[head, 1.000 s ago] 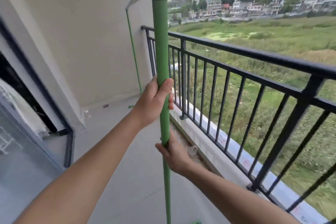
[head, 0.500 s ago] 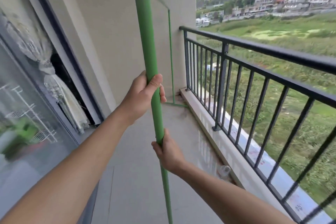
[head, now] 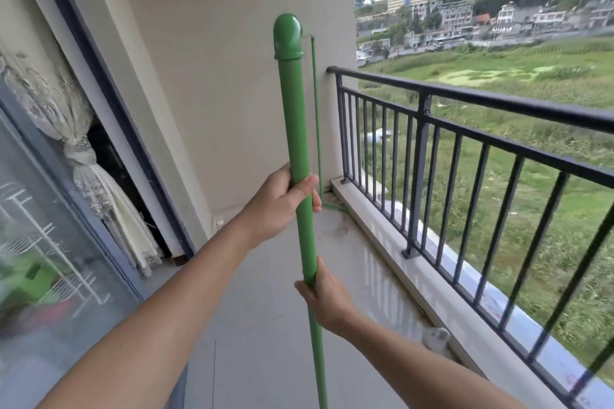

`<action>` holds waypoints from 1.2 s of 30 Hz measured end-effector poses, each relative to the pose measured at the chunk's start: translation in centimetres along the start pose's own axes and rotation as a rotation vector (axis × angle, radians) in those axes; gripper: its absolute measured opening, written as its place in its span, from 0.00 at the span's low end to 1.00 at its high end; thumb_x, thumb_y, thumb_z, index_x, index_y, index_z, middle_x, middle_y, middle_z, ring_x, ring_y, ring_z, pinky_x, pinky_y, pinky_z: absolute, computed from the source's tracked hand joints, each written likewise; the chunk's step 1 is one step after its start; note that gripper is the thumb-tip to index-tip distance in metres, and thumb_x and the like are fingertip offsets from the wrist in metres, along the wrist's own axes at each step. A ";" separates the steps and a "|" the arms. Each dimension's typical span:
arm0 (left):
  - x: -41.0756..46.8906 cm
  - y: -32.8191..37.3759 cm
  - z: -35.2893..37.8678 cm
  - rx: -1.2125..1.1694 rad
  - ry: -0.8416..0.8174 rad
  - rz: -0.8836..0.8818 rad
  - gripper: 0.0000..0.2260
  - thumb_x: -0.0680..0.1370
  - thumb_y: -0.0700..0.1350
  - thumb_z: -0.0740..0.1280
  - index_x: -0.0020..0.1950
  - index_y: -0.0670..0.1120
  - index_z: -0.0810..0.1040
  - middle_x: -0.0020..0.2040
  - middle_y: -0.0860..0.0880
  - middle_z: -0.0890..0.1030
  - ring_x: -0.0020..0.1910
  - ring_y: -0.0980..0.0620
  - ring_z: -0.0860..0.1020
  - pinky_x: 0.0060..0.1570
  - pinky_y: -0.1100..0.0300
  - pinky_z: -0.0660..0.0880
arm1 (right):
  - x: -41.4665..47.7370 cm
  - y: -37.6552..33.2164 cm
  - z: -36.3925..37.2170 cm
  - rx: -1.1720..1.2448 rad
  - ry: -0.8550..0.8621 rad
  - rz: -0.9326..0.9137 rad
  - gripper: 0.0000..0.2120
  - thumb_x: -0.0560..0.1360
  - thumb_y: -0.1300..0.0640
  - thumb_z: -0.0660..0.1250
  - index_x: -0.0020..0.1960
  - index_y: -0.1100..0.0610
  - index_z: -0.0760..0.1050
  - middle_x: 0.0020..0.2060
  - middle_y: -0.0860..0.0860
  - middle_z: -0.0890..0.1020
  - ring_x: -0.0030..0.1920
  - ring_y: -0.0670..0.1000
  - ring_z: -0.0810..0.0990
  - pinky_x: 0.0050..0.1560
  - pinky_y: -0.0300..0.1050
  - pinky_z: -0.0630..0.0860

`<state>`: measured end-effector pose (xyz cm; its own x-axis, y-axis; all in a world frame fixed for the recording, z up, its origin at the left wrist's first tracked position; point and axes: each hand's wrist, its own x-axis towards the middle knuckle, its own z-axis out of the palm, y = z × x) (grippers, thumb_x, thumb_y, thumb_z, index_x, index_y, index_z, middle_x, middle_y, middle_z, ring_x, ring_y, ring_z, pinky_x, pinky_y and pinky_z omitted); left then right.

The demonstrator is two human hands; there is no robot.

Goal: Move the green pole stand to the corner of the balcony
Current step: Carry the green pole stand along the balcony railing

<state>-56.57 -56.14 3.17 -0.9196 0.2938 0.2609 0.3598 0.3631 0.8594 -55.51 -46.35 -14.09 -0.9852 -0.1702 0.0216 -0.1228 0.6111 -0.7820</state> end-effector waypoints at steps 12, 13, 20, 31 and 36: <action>2.0 0.1 -2.2 -0.069 -0.441 0.221 0.08 0.78 0.45 0.64 0.48 0.39 0.74 0.43 0.41 0.83 0.43 0.48 0.83 0.45 0.59 0.79 | -2.9 -0.8 0.2 0.000 0.167 0.075 0.11 0.77 0.49 0.65 0.50 0.55 0.67 0.39 0.49 0.76 0.41 0.55 0.76 0.47 0.59 0.76; 2.2 0.4 -1.1 -0.079 -0.472 0.246 0.07 0.78 0.45 0.64 0.47 0.41 0.74 0.42 0.41 0.83 0.45 0.45 0.83 0.47 0.55 0.80 | -3.6 -0.4 -0.7 -0.012 0.185 0.098 0.11 0.77 0.49 0.65 0.50 0.55 0.67 0.38 0.45 0.75 0.41 0.53 0.75 0.48 0.58 0.76; 4.2 3.9 8.7 -0.158 -0.606 0.342 0.03 0.79 0.44 0.64 0.48 0.47 0.71 0.43 0.43 0.81 0.42 0.54 0.82 0.43 0.62 0.77 | -8.3 4.5 -7.2 -0.074 0.410 0.333 0.12 0.75 0.50 0.68 0.53 0.55 0.70 0.44 0.54 0.82 0.45 0.56 0.81 0.49 0.59 0.78; 10.7 9.7 23.3 -0.190 -0.593 0.311 0.08 0.78 0.47 0.64 0.54 0.45 0.73 0.45 0.45 0.81 0.51 0.44 0.81 0.56 0.44 0.77 | -10.3 12.1 -18.4 -0.303 0.623 0.475 0.15 0.77 0.47 0.66 0.58 0.54 0.70 0.46 0.50 0.83 0.39 0.52 0.77 0.30 0.41 0.68; 13.7 11.9 29.2 -0.204 -0.575 0.311 0.03 0.77 0.46 0.65 0.48 0.49 0.73 0.45 0.43 0.82 0.51 0.41 0.81 0.55 0.41 0.77 | -9.9 16.7 -23.6 -0.330 0.666 0.529 0.14 0.77 0.47 0.66 0.56 0.54 0.69 0.44 0.49 0.84 0.38 0.53 0.81 0.32 0.46 0.75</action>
<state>-60.29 -21.99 4.10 -0.5277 0.8011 0.2825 0.5048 0.0283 0.8628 -50.65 -16.22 -12.67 -0.7757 0.6140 0.1456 0.4378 0.6898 -0.5766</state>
